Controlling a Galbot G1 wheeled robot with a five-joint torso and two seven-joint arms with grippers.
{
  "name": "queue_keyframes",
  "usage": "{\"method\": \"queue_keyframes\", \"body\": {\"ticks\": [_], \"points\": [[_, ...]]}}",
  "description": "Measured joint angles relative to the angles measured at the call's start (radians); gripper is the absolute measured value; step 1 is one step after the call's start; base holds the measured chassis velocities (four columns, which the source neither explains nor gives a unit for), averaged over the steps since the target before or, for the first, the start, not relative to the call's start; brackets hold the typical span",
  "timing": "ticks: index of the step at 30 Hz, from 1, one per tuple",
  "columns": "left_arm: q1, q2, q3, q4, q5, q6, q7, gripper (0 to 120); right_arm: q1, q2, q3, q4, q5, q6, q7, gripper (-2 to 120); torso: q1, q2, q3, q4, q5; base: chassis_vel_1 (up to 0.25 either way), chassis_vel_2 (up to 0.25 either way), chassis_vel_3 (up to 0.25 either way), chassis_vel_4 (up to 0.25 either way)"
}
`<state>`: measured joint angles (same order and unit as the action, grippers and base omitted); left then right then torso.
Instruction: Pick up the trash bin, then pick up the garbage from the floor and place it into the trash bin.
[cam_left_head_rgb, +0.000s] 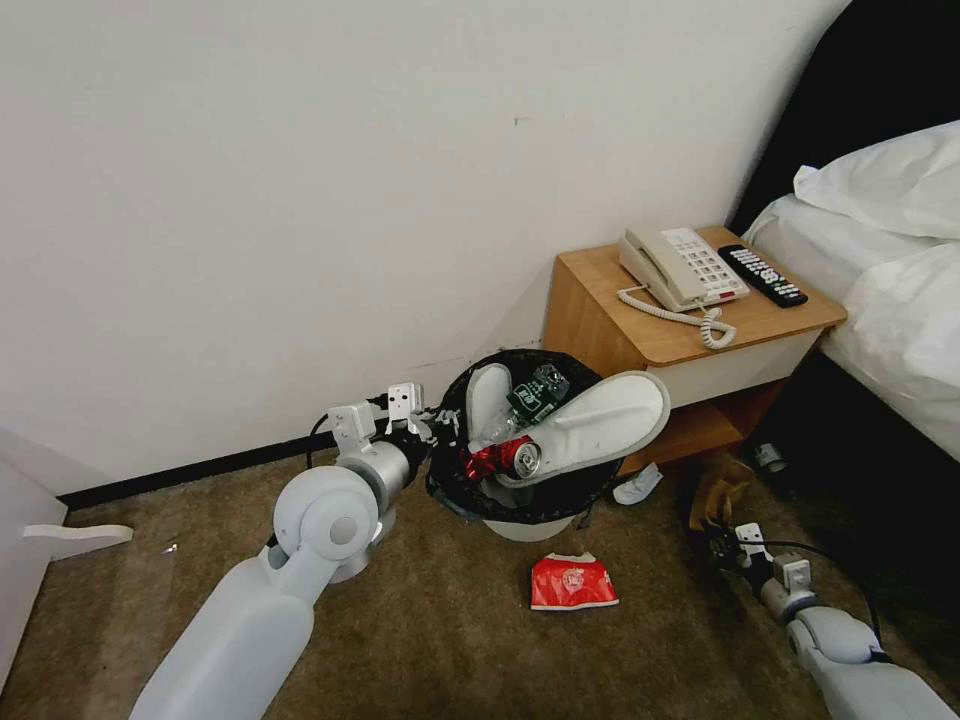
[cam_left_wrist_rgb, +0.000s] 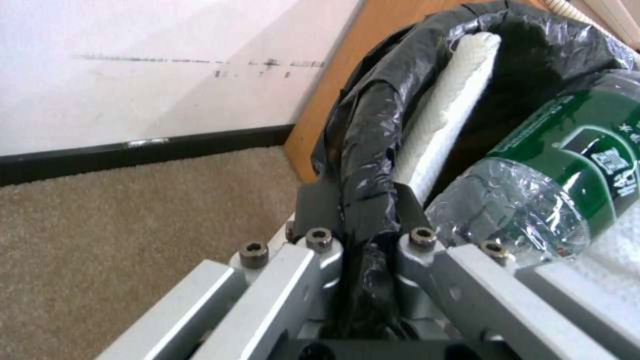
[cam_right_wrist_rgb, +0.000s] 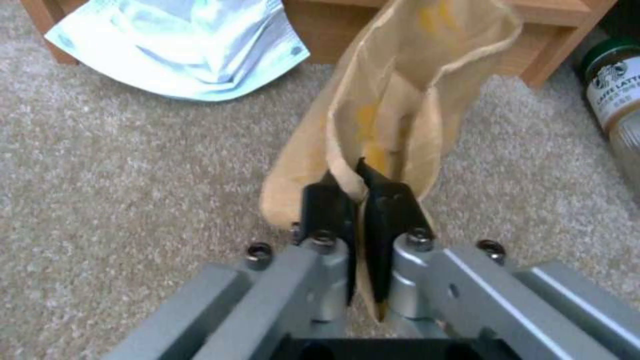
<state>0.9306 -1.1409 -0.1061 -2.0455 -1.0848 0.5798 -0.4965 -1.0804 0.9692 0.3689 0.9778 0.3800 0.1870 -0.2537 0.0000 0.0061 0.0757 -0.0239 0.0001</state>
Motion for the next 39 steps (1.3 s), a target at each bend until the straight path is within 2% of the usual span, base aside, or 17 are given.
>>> {"method": "queue_keyframes", "body": {"ticks": [2, 16, 22, 27, 29, 39], "points": [[0.000, -0.001, 0.000, -0.001, 0.001, 0.000, 0.000, 4, -0.010, -0.003, 0.009, 0.012, 0.000, 0.002, -0.001, 0, 0.000, 0.000, 0.000, 0.0000, 0.0000, 0.000, 0.000, 0.000, 0.000], [0.006, 0.002, -0.001, -0.012, 0.002, -0.001, 0.000, 4, -0.043, -0.010, 0.049, 0.037, -0.004, 0.011, -0.009, 0, 0.000, 0.000, 0.000, 0.0000, -0.0001, 0.000, 0.000, 0.000, 0.000], [0.014, 0.006, -0.005, -0.014, 0.002, -0.003, -0.005, 4, -0.083, -0.035, 0.073, 0.074, -0.009, 0.041, -0.013, 0, 0.000, 0.000, 0.000, 0.0001, 0.0000, 0.000, 0.000, 0.000, 0.000], [0.019, 0.008, -0.007, -0.019, -0.006, -0.003, -0.012, 4, -0.171, -0.090, 0.107, 0.139, -0.011, 0.057, -0.029, 0, 0.000, 0.000, 0.000, -0.0002, -0.0003, 0.000, 0.000, 0.000, 0.000], [0.025, 0.007, -0.007, -0.030, -0.013, -0.003, -0.024, 4, -0.260, -0.135, 0.174, 0.230, -0.008, 0.075, -0.059, 0, 0.000, 0.000, 0.000, -0.0001, 0.0000, 0.000, 0.000, 0.000, 0.000], [0.032, 0.017, -0.010, -0.053, -0.029, 0.003, -0.042, 4, -0.385, -0.197, 0.305, 0.417, -0.007, 0.144, -0.164, 0, 0.000, 0.000, 0.000, -0.0001, -0.0001, 0.000, 0.000, 0.000, 0.000]]}}
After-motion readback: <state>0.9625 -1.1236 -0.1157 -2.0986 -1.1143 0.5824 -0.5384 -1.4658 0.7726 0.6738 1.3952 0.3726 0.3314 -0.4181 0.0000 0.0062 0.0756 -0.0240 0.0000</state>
